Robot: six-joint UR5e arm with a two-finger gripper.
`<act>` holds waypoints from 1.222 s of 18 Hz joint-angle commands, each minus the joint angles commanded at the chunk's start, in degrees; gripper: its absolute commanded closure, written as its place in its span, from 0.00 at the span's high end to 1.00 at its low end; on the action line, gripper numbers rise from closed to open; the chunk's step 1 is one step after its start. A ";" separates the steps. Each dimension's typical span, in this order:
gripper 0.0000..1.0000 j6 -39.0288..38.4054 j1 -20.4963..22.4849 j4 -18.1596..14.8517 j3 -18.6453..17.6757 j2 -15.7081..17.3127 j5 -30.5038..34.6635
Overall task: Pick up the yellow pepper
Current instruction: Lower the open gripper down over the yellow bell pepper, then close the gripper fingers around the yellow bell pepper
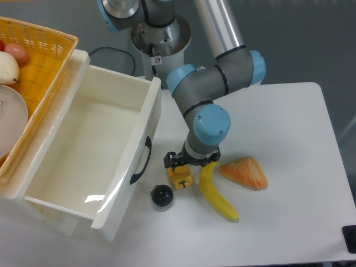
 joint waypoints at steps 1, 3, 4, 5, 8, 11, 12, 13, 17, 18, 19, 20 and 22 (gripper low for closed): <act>1.00 -0.36 -0.26 0.09 0.00 0.00 0.00; 1.00 -0.45 -0.44 0.26 0.61 -0.09 -0.09; 1.00 -0.45 -0.61 0.26 0.62 -0.44 0.00; 1.00 -0.45 -0.62 0.26 0.53 -0.61 0.00; 1.00 -0.45 -0.70 0.26 0.44 -0.97 0.26; 1.00 -0.36 -0.70 0.26 0.44 -1.14 0.44; 1.00 -0.36 -0.70 0.26 0.35 -1.14 0.44; 1.00 -0.36 -0.70 0.26 0.35 -1.23 0.44; 1.00 -0.27 -1.23 0.79 0.00 -1.84 0.44; 1.00 -0.36 -1.23 0.70 0.09 -1.93 0.44; 1.00 -0.36 -1.23 0.97 0.00 -1.93 0.44; 1.00 -0.36 -1.23 1.05 -0.09 -2.02 0.44; 0.99 -0.27 -1.23 1.41 -0.26 -2.11 0.44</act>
